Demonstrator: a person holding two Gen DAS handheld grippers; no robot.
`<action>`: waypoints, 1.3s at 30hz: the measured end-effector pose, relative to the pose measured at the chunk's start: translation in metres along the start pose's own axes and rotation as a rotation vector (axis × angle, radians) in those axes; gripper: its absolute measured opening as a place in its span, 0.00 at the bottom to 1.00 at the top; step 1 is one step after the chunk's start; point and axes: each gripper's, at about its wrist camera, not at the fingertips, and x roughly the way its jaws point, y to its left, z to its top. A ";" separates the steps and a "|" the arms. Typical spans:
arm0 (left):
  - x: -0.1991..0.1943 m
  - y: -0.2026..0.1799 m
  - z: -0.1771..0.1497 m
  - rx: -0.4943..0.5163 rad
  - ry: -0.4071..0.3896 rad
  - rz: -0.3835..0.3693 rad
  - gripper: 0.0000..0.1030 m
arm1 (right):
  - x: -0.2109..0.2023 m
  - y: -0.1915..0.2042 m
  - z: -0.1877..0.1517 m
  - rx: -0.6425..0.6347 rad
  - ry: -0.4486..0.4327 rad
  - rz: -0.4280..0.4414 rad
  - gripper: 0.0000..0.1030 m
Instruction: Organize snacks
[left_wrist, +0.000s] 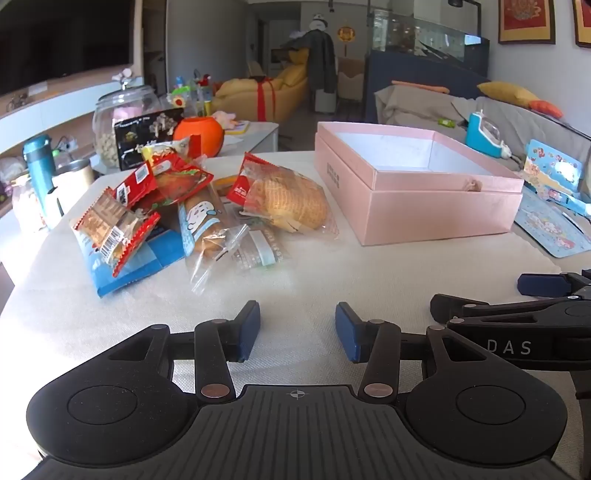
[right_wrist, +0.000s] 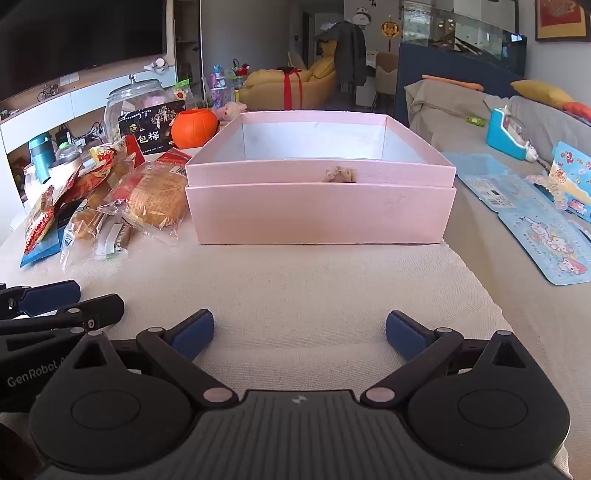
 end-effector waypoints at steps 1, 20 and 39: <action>0.000 0.000 0.000 0.002 0.001 0.002 0.49 | 0.000 0.000 0.000 -0.007 -0.006 -0.005 0.97; 0.000 -0.001 0.000 0.015 0.009 0.011 0.49 | 0.000 0.001 0.000 -0.006 -0.006 -0.005 0.97; 0.000 -0.001 0.000 0.016 0.008 0.012 0.49 | 0.000 0.001 -0.001 -0.006 -0.005 -0.005 0.97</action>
